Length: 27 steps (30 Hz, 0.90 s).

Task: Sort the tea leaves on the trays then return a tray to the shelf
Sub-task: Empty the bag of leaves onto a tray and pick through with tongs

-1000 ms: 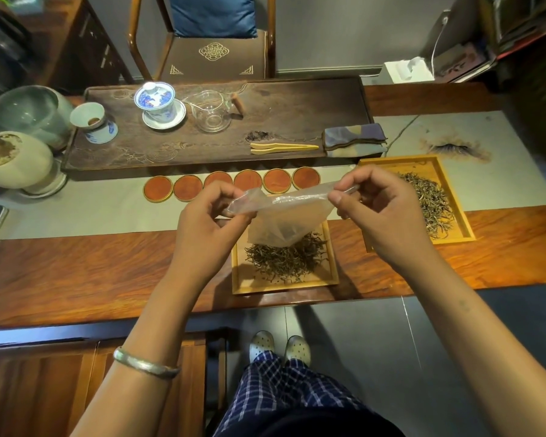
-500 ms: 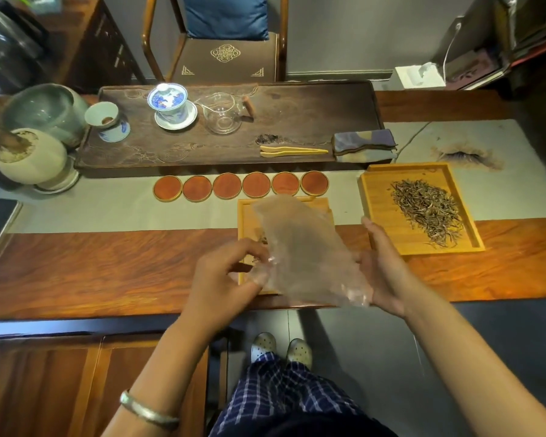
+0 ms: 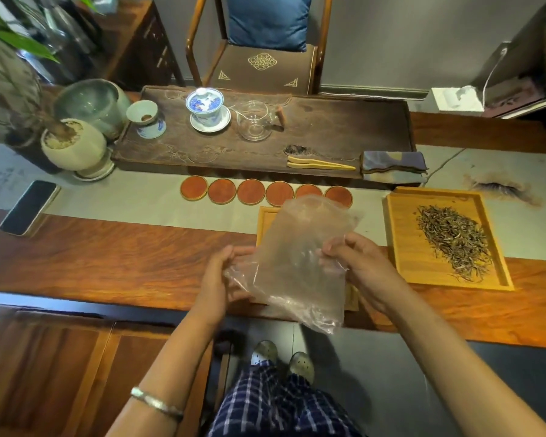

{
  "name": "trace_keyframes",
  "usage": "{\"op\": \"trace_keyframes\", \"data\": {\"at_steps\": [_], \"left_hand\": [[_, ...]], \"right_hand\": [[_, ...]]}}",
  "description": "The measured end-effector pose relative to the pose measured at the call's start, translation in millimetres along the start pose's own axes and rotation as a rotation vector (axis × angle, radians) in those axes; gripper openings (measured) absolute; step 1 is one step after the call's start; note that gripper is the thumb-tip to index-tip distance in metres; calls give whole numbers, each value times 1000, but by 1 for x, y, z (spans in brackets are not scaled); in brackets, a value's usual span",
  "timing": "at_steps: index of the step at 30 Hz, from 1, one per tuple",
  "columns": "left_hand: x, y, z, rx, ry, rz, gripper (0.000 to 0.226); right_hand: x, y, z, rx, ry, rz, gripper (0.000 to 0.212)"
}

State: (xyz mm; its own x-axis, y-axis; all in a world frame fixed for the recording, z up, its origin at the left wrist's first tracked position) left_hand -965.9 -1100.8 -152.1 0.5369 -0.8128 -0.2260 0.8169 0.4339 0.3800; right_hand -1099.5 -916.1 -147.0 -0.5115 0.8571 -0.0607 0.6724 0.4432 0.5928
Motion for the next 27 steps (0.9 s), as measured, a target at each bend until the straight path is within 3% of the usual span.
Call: {"op": "trace_keyframes", "data": {"at_steps": [3, 5, 8, 14, 18, 22, 27], "left_hand": [[14, -17, 12, 14, -159, -10, 51], [34, -27, 18, -55, -306, -7, 25], [74, -37, 22, -69, -351, 32, 23], [164, -61, 33, -175, -440, 296, 16], [216, -88, 26, -131, -487, 403, 6], [253, -119, 8, -50, -752, 422, 6], [276, -146, -15, 176, -1023, 357, 9]], "right_hand": [[-19, -12, -13, 71, 98, -19, 18], [-37, -23, -21, 109, 141, -29, 16], [-72, -43, -30, 156, 154, -49, 9], [-150, -98, -37, 112, 103, -67, 8], [-204, -145, -21, 59, 120, -28, 3], [-237, -192, 8, 12, 359, 24, 12], [-248, -221, 22, 6, 756, 139, 19]]}}
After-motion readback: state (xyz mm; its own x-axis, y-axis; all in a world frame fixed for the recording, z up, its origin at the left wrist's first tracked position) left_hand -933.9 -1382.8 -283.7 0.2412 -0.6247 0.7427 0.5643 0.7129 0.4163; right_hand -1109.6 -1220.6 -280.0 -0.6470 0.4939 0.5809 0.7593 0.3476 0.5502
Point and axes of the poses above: each hand's wrist, its own y-axis away from the middle knuckle, its own x-axis out of the back of the hand, z = x × y, the point moved 3 cm from there along -y, towards the middle knuckle, and after that the axes turned 6 degrees about -x, right-handed, at the moved point
